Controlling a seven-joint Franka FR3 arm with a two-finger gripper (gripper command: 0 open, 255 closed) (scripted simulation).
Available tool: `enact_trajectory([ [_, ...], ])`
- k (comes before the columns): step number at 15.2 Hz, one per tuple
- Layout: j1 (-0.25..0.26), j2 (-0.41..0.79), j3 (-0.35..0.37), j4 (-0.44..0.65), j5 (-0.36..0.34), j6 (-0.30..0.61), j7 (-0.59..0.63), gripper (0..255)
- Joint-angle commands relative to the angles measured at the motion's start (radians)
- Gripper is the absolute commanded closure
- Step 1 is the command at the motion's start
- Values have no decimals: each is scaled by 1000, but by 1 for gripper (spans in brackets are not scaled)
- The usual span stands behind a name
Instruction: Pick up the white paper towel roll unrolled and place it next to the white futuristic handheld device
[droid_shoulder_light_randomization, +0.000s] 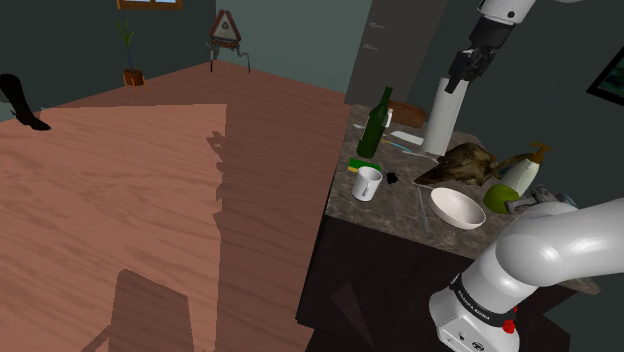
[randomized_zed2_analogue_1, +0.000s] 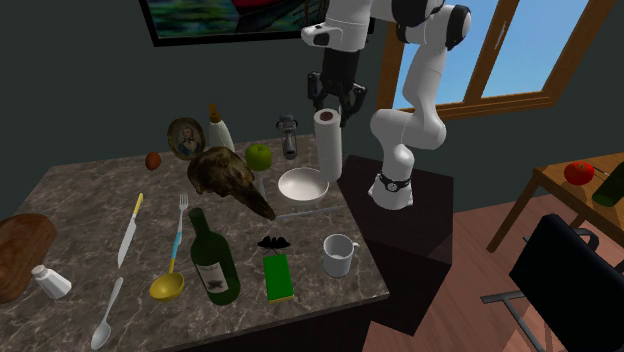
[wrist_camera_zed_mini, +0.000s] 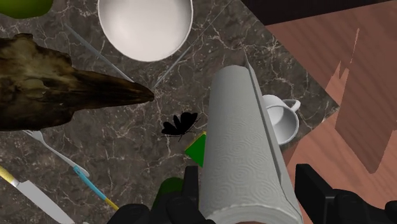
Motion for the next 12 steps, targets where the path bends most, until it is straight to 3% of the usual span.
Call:
enact_trajectory([
  [1, 1, 12, 1, 37, 3, -26, -3, 255],
  [6, 5, 40, 4, 125, 8, -85, -10, 255],
  [12, -32, -10, -105, 113, -51, -100, -147, 255],
])
